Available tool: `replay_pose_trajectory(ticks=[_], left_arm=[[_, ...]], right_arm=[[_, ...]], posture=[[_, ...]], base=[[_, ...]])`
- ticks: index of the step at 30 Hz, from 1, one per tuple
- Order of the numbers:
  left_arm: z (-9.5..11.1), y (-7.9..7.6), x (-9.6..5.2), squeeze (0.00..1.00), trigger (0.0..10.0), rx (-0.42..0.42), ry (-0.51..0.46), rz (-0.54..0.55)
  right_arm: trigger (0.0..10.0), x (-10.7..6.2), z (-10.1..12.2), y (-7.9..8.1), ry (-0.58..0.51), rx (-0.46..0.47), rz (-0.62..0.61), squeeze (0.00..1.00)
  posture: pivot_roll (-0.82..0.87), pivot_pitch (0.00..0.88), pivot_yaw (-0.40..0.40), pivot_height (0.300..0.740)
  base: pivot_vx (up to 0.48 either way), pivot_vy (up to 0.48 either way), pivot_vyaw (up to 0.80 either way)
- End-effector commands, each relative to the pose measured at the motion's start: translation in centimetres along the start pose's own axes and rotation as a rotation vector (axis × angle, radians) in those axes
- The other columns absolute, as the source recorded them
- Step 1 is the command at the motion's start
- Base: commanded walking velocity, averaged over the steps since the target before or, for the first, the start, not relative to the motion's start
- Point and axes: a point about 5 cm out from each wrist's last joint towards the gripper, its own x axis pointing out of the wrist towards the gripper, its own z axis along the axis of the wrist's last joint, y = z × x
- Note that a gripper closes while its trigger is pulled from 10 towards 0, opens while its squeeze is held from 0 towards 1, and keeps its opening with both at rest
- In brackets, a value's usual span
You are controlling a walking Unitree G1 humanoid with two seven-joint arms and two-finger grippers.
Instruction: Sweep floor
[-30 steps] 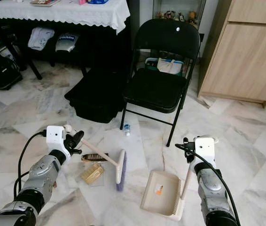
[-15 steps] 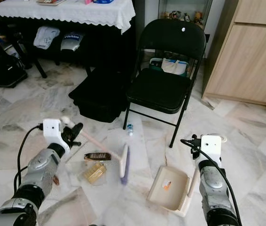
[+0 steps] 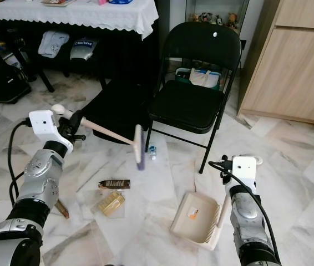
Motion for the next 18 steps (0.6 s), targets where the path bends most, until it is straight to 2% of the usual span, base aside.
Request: replay_pose_trajectory(ticks=[1,6,12,18], left_arm=[[0.7,1.2,-0.2,0.00,10.0,0.044,-0.041,0.057],[0.2,1.8,-0.7,0.00,10.0,0.086,-0.029,0.119],[-0.2,1.5,-0.9,0.00,10.0,0.141,-0.019,0.118],[-0.2,1.4,-0.9,0.00,10.0,0.144,-0.024,0.124]], right_arm=[[10.0,0.3,1.2,0.5,-0.064,0.011,0.015,0.00],[10.0,0.4,1.4,0.7,-0.078,0.019,0.018,0.00],[10.0,0.6,2.2,1.0,-0.118,0.003,0.039,0.00],[10.0,0.7,2.5,1.2,-0.134,-0.003,0.050,0.00]], posture=[[0.00,0.079,0.064,0.740],[-0.01,0.087,0.063,0.740],[-0.01,0.092,0.061,0.740],[-0.01,0.092,0.058,0.740]], base=[[0.000,0.000,0.00],[0.000,0.000,0.00],[0.000,0.000,0.00],[0.000,0.000,0.00]])
